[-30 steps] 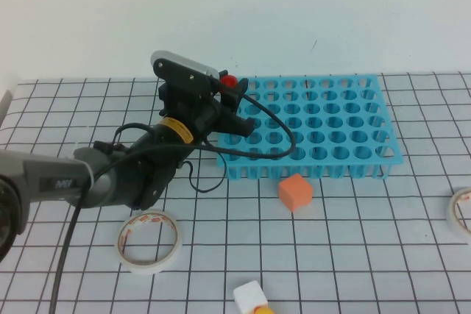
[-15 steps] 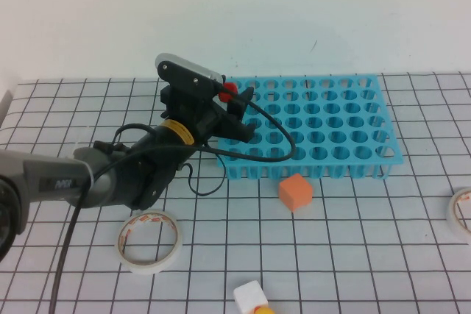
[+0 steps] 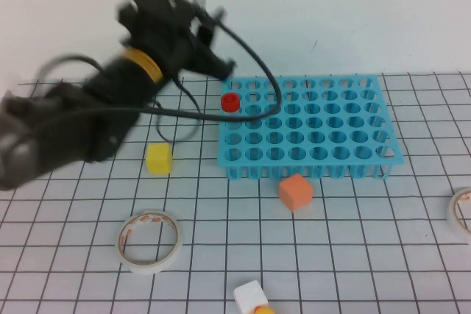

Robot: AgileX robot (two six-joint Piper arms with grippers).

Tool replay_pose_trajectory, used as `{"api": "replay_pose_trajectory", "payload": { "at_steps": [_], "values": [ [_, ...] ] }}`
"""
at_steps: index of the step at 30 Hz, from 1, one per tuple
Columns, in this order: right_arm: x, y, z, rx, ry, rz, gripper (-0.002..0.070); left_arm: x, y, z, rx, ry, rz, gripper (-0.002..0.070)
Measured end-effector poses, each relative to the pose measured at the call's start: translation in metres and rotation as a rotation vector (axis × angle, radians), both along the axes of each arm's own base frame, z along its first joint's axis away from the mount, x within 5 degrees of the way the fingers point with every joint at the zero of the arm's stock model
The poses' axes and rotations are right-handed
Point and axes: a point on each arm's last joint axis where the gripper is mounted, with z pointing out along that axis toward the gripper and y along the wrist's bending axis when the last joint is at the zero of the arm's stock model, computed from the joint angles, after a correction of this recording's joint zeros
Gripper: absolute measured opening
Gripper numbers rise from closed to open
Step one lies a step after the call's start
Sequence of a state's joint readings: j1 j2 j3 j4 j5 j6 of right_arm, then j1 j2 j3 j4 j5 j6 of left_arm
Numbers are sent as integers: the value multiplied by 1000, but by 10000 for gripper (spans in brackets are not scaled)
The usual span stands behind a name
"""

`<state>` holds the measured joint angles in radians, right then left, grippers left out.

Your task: Place the test tubes

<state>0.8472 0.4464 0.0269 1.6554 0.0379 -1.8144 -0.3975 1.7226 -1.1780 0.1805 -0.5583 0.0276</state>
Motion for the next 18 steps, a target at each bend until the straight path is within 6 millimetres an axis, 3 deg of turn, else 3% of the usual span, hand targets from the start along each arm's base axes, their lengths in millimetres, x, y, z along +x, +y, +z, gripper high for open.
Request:
{"api": "replay_pose_trajectory", "payload": {
  "at_steps": [1,4,10,18],
  "values": [
    [0,0,0,0,0,0,-1,-15,9,30,24,-57,27,103],
    [0,0,0,0,0,0,-1,-41,22,71,69,-140,62,31],
    [0,0,0,0,0,0,-1,-115,56,143,118,-220,103,4],
    [0,0,0,0,0,0,-1,-235,108,200,53,-384,136,0]
  ]
}}
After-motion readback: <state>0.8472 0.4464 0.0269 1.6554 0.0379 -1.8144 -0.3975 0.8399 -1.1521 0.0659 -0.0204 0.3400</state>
